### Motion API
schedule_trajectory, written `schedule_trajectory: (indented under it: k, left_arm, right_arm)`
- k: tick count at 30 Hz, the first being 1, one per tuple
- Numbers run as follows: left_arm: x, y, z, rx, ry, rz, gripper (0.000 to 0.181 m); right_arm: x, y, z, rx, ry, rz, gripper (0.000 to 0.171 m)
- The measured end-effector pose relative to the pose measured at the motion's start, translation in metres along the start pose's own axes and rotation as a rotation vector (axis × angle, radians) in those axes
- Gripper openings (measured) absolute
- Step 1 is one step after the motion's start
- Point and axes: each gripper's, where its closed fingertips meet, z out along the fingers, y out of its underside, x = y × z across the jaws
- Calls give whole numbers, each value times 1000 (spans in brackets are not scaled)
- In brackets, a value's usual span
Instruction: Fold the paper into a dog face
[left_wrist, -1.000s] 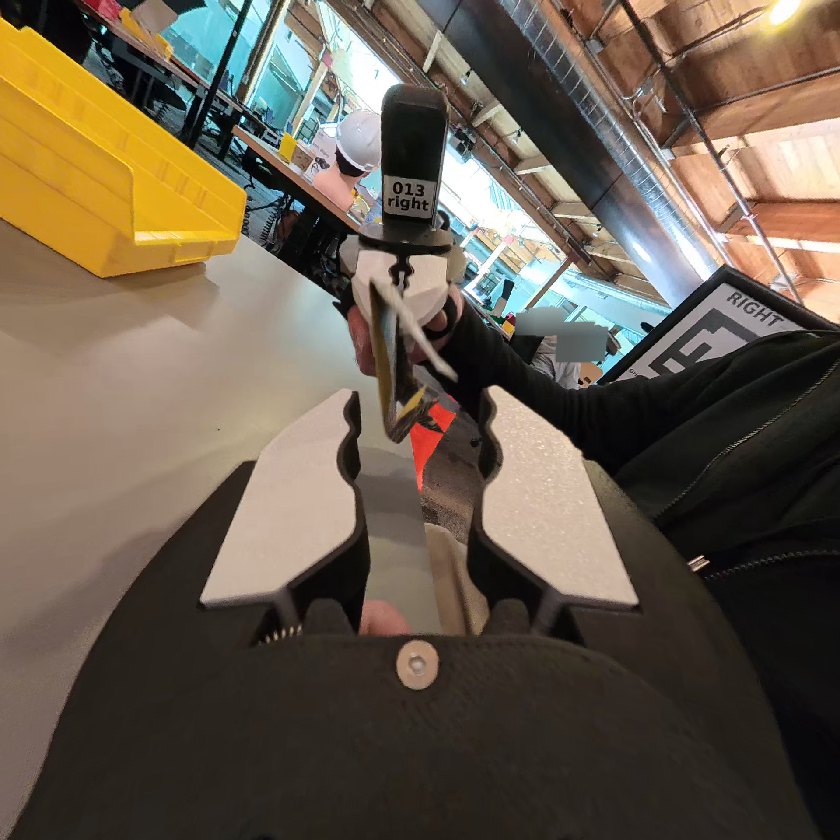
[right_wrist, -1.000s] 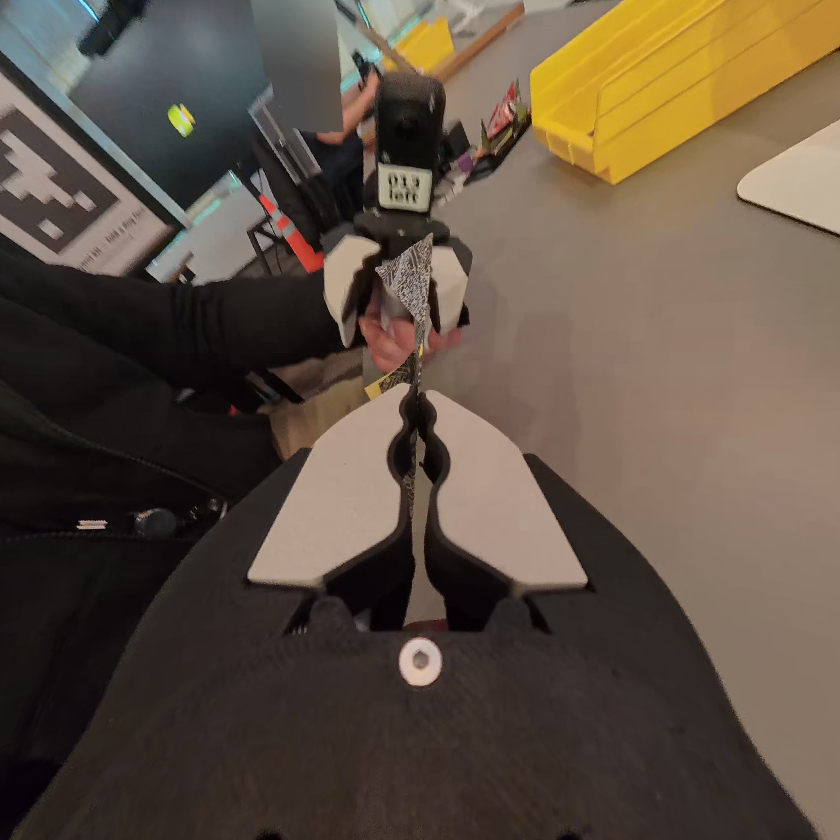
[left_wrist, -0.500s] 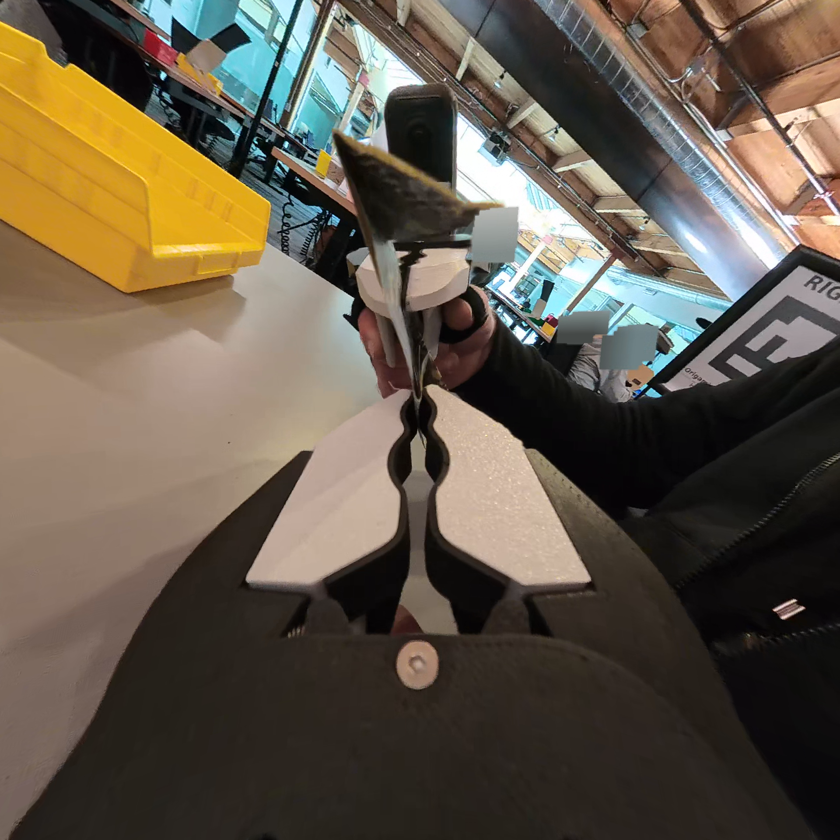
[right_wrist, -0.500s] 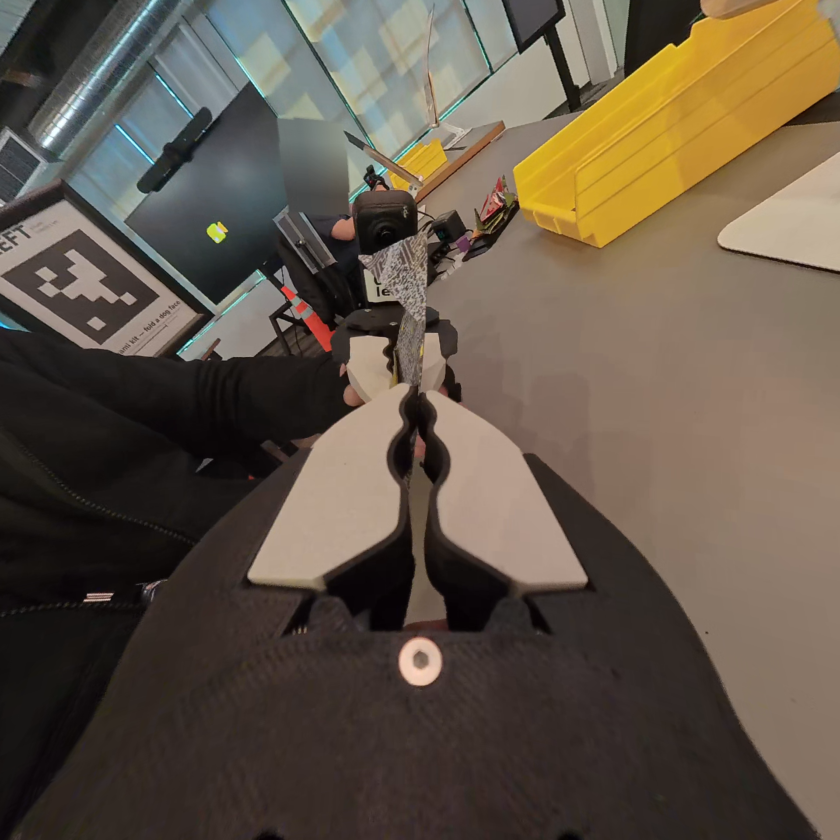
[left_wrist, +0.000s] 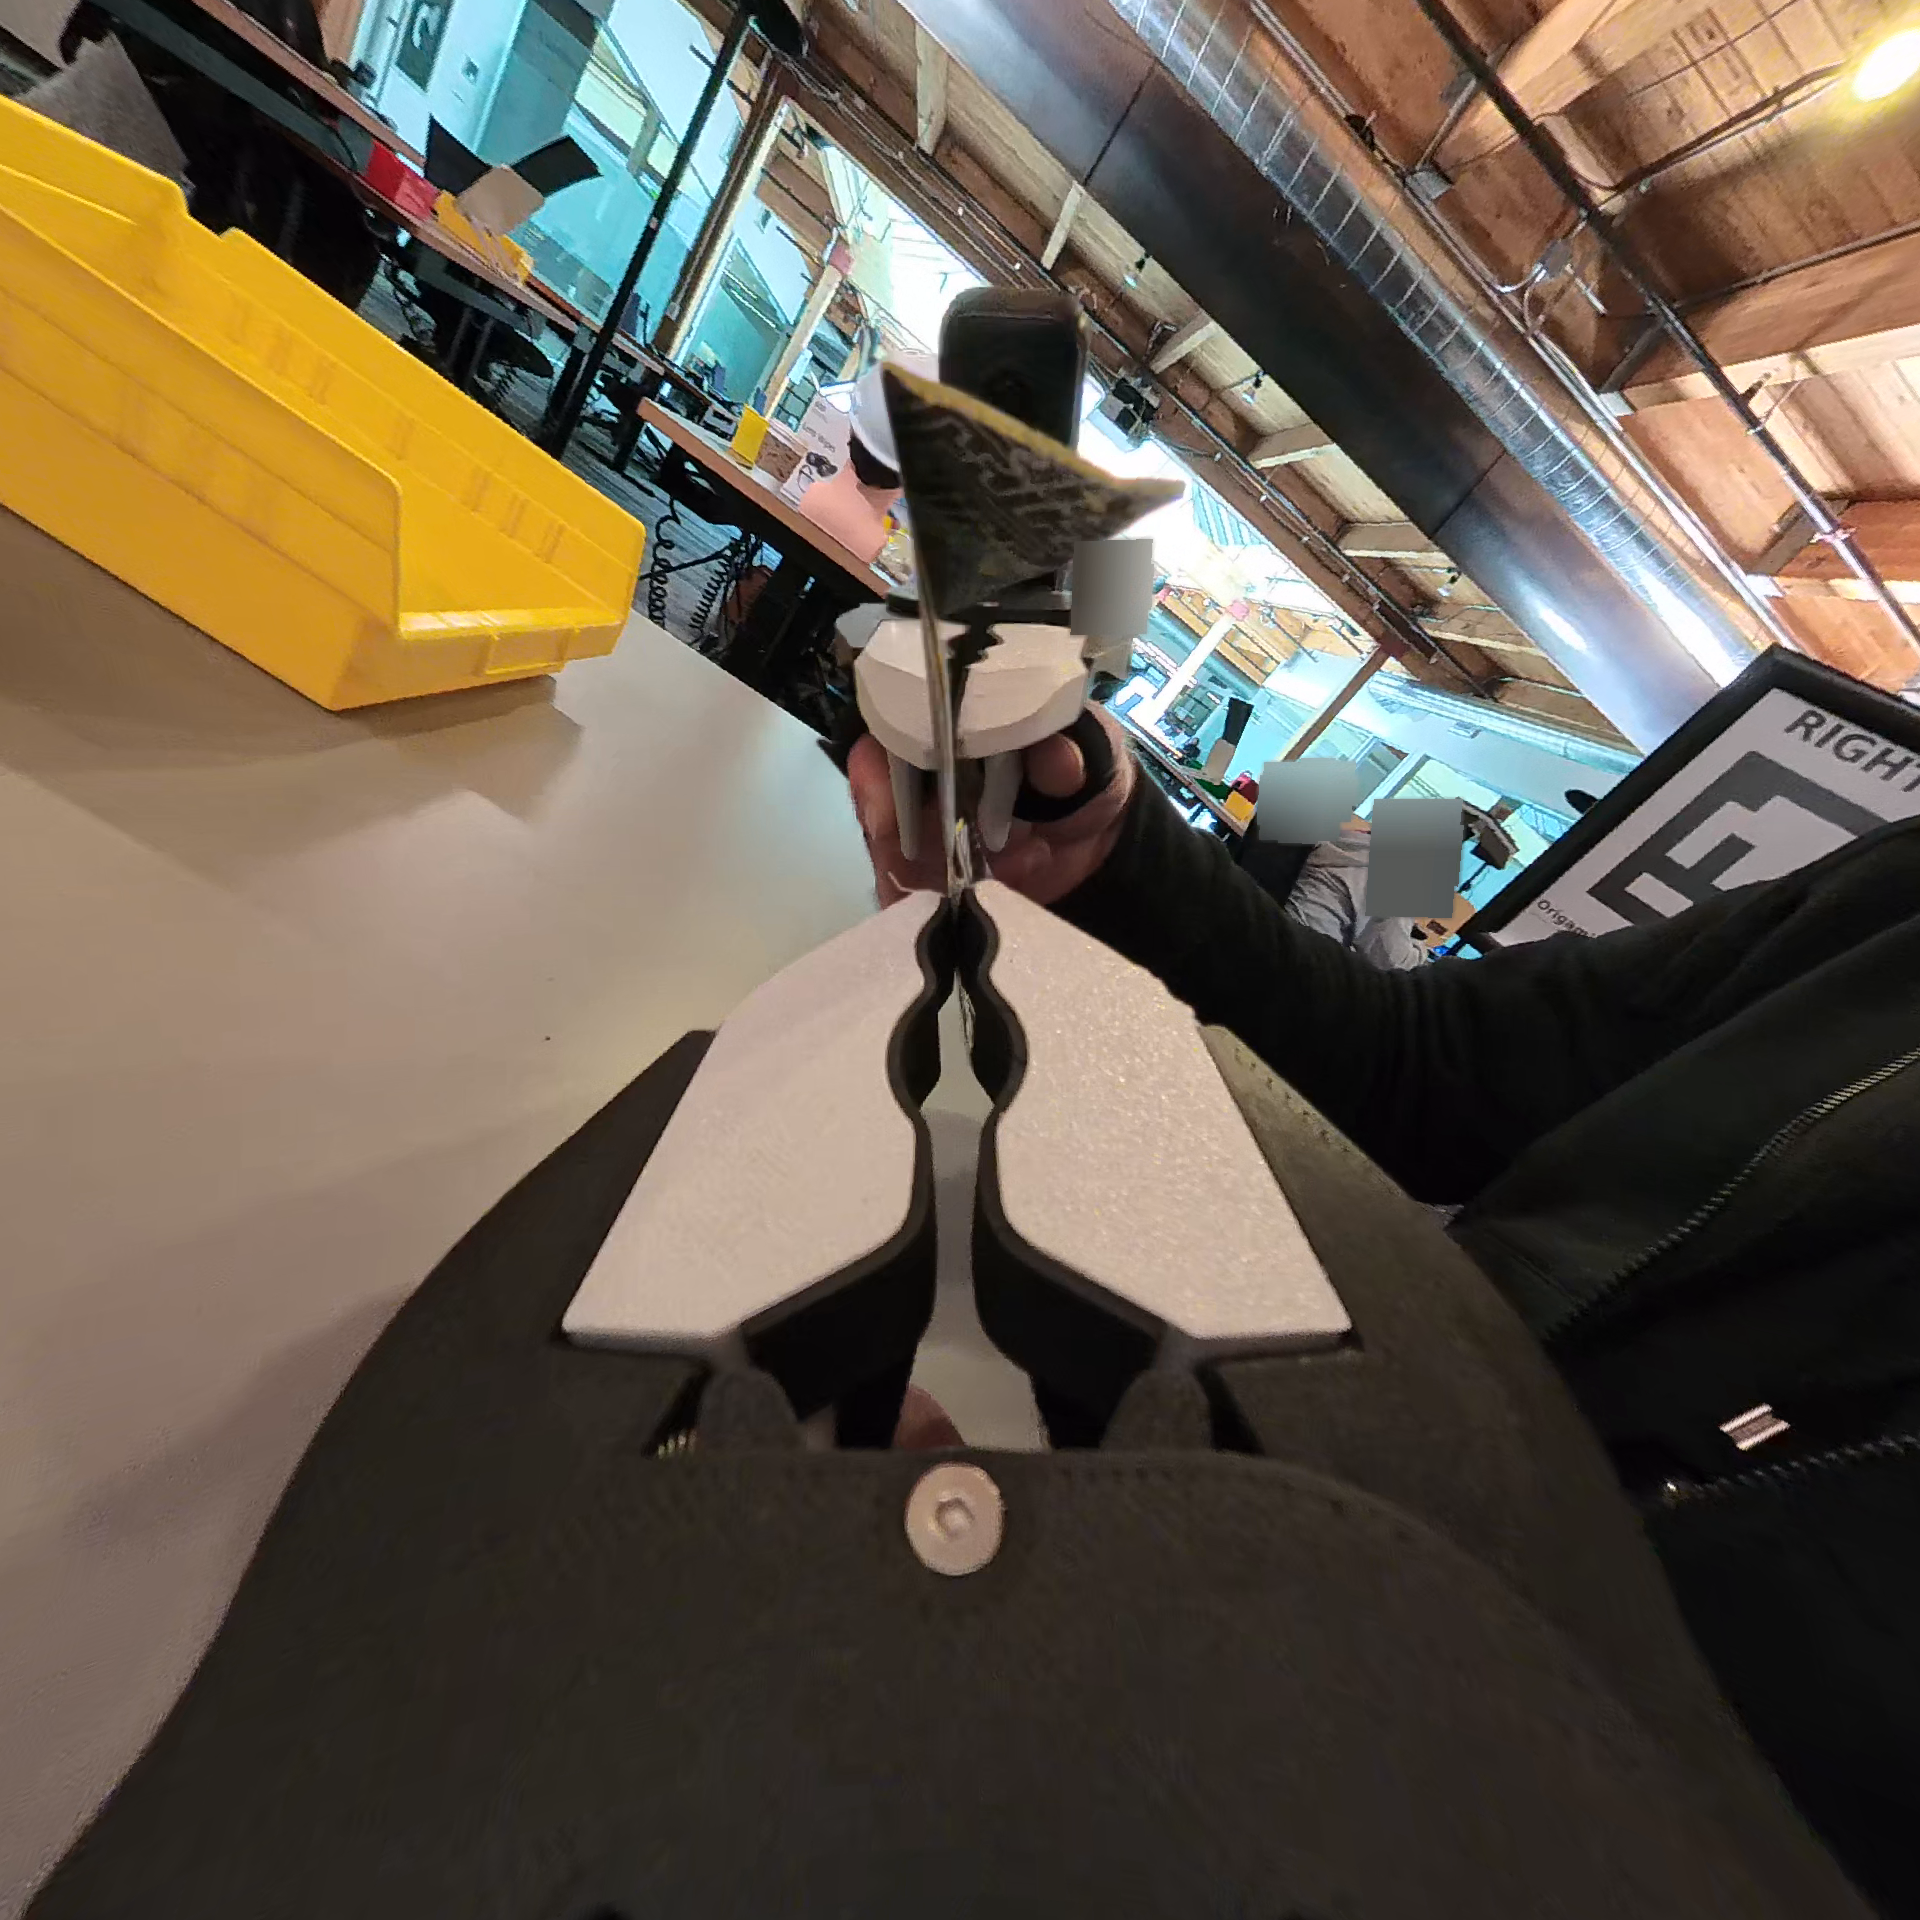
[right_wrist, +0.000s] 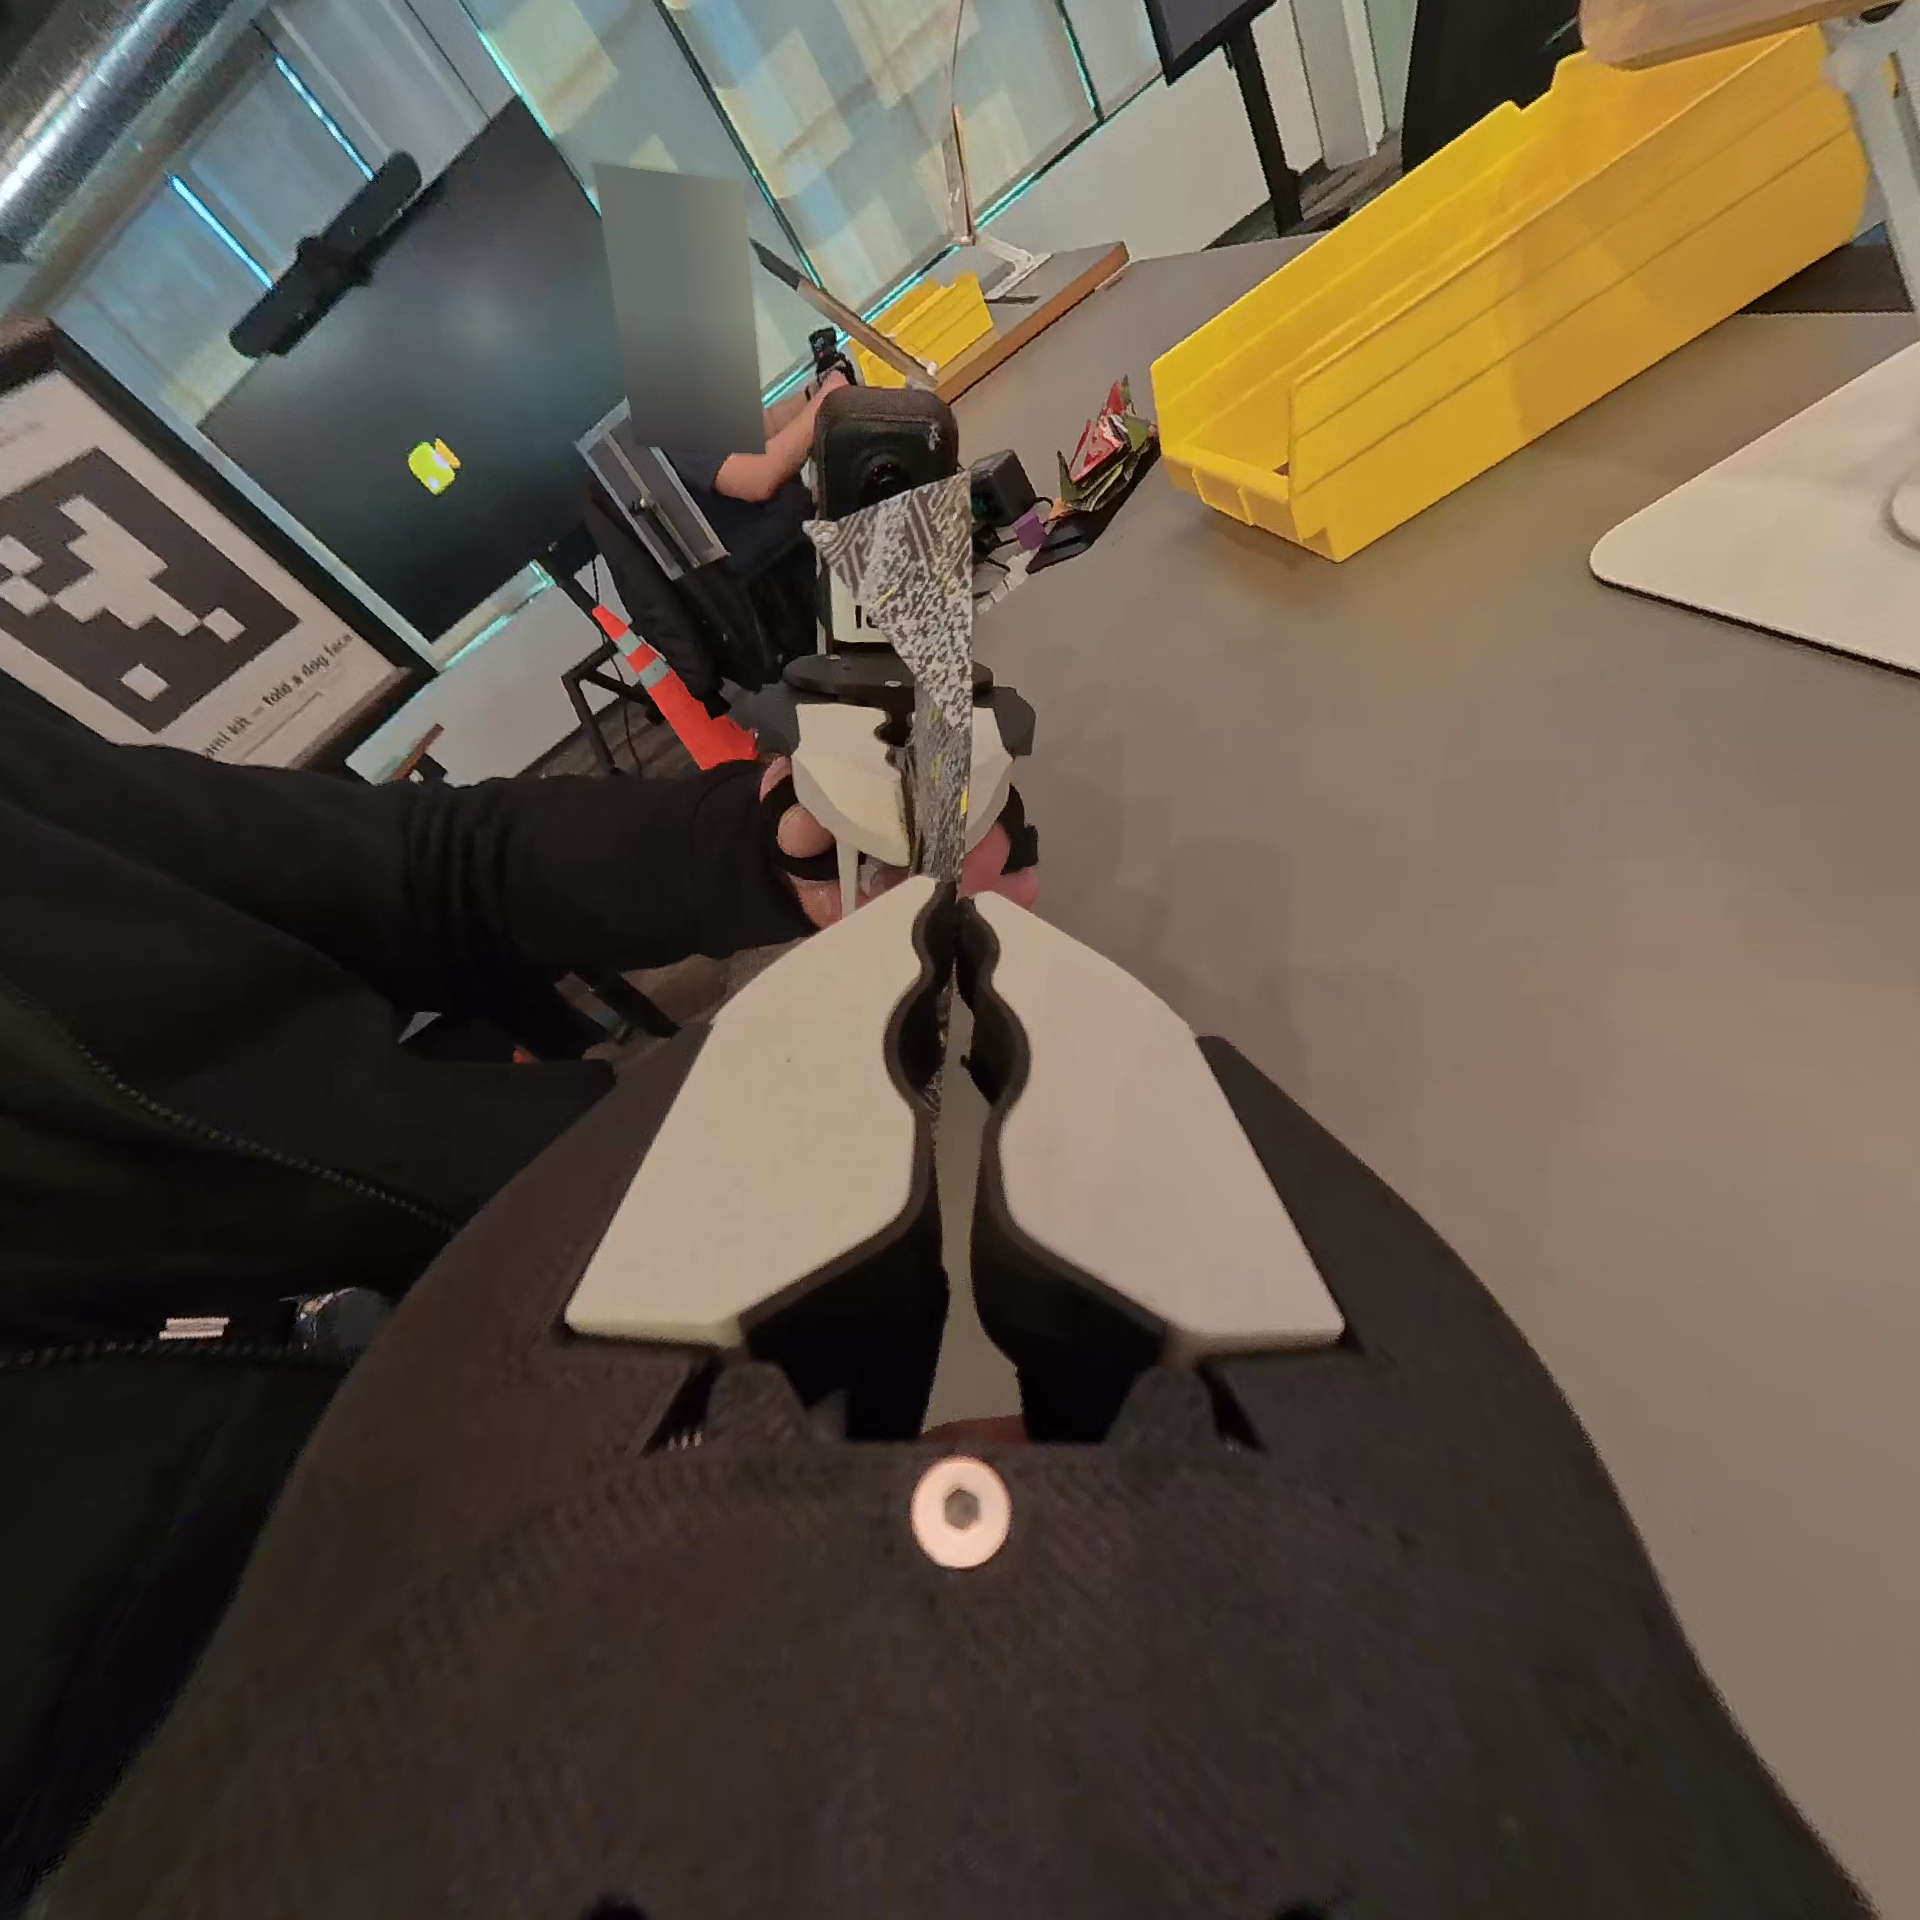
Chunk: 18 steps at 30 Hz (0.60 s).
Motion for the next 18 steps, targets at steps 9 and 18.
schedule_trajectory:
  k: [9,18]
  left_arm:
    - [-5,5,1,-22,-1,-25,1]
    - [-23,3,-11,-24,-83,-27,20]
  right_arm:
    - [0,12,10,-107,13,-67,0]
    - [29,-30,-41,18,139,-67,0]
